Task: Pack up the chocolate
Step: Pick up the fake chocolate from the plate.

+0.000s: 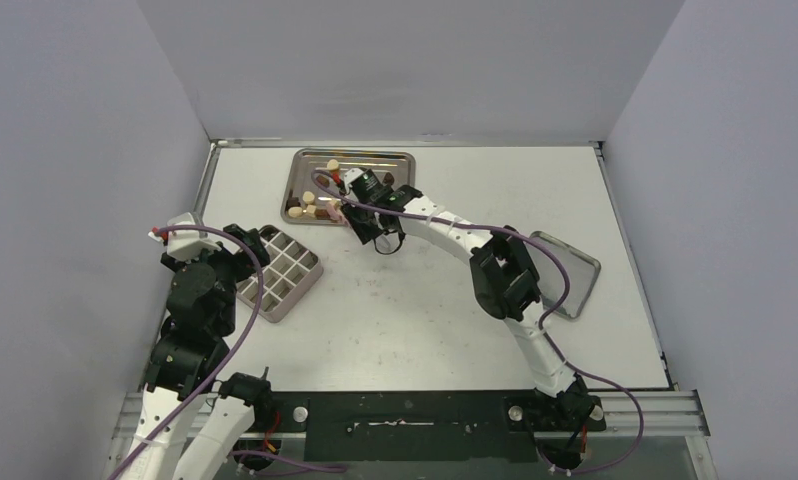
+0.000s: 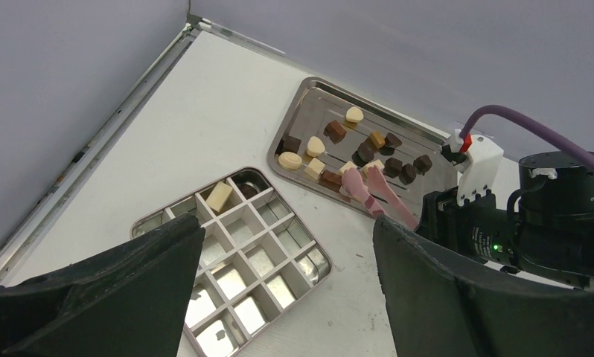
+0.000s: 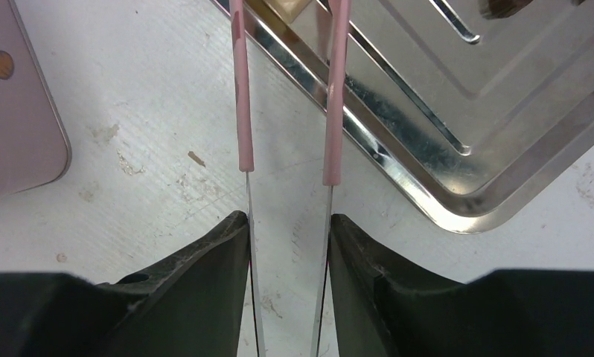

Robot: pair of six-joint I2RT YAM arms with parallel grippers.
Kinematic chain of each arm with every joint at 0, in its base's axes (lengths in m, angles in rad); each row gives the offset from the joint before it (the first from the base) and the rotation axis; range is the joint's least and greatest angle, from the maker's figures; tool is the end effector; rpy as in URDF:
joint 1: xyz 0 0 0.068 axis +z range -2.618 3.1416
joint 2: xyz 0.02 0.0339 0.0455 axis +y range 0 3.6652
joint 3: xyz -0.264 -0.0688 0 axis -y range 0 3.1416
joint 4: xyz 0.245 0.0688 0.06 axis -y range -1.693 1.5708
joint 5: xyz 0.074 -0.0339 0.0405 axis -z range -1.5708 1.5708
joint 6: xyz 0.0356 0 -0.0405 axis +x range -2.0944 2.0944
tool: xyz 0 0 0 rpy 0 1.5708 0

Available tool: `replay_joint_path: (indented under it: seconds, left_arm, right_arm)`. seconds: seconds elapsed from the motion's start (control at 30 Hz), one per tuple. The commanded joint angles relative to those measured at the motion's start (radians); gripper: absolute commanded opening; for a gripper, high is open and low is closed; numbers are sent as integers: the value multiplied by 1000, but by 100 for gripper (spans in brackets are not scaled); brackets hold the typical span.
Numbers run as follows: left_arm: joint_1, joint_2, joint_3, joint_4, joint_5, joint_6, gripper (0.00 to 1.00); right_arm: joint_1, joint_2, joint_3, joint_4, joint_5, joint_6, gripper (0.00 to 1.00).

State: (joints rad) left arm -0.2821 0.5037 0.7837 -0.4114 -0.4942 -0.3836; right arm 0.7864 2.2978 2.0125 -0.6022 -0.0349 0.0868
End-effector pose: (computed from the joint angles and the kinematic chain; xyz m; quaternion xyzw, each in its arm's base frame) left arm 0.1124 -0.0150 0.3525 -0.1980 0.7200 -0.0350 0.6642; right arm 0.3641 0.3666 0.2144 -0.3283 0.8830 0.1566 0.2966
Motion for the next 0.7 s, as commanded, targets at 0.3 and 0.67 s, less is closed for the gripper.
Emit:
replay_joint_path:
  seconds: [0.3,0.67]
  left_arm:
    - [-3,-10,2,49,-12,10,82]
    - [-3,-22,-2,49,-18,9,82]
  right_arm:
    - [6,-33,30,-40,31,25,37]
    - [7,-66,5,-7,32,39,21]
